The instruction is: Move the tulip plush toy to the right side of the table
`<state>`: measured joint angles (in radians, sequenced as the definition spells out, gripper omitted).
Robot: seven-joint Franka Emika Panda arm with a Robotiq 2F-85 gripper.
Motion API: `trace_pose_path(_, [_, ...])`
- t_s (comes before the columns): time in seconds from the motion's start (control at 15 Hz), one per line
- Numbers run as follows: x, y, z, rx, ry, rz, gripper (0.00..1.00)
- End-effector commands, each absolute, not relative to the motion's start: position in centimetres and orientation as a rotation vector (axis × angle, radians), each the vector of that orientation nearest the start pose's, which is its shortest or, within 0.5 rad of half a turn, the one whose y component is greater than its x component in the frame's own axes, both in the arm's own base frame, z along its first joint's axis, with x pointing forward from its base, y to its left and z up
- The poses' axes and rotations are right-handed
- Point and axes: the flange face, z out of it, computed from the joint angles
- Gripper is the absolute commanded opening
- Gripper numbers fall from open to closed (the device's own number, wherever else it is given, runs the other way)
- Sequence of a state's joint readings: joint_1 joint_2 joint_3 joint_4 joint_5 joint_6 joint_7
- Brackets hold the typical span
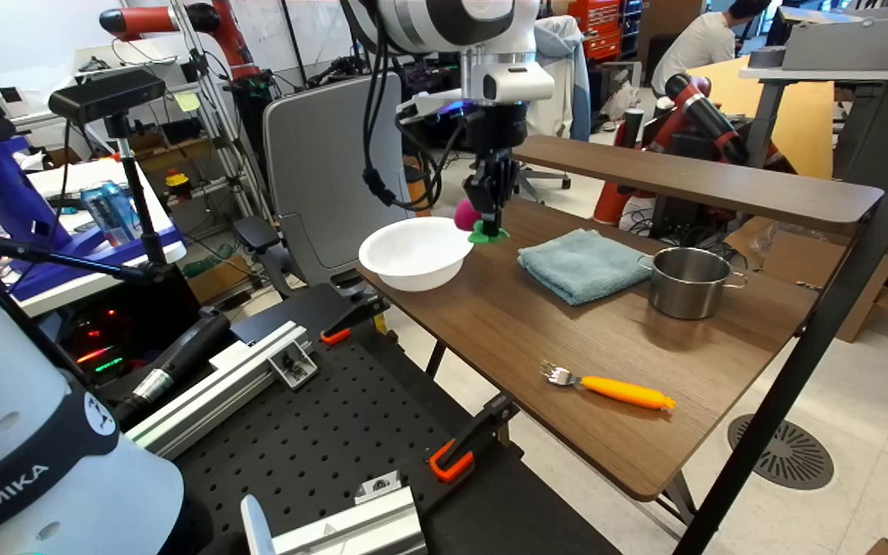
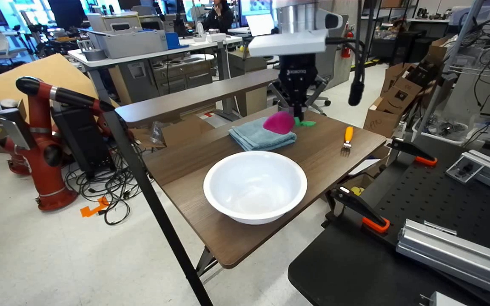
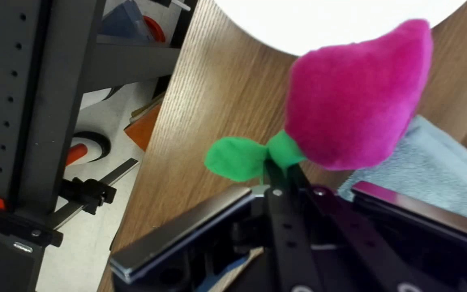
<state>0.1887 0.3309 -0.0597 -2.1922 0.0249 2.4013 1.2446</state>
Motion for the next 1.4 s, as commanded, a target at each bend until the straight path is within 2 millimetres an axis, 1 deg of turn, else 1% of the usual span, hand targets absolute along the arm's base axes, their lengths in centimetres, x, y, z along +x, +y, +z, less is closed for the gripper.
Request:
trace_pose_path(0.0, [51.1,4.0,21.2,-2.694,1.719,0.092,0.01])
trace_pose_path(0.13, [49.8,2.1,19.9,-2.677,1.743,0.091,0.01])
trace_pose_path(0.33, [49.1,0.0,18.0,-2.655,1.770,0.082,0.01])
trace_pose_path(0.4, [49.3,-0.5,17.2,-2.656,1.773,0.063,0.01])
trace_pose_path(0.47, [48.9,-0.9,16.9,-2.646,1.787,0.063,0.01])
trace_pose_path(0.53, [49.1,-1.3,16.3,-2.639,1.795,0.058,0.01])
trace_pose_path(0.6, [48.9,-1.8,15.8,-2.626,1.814,0.062,0.01])
trace_pose_path(0.87, [49.0,-3.8,12.8,-2.591,1.885,0.078,0.01])
trace_pose_path(1.0, [49.0,-4.2,11.2,-2.591,1.906,0.101,0.01])
trace_pose_path(1.13, [49.0,-4.1,10.0,-2.603,1.912,0.120,0.01])
trace_pose_path(1.27, [49.3,-3.8,9.2,-2.611,1.911,0.131,0.01])
trace_pose_path(1.33, [49.5,-3.7,9.2,-2.609,1.913,0.126,0.01])
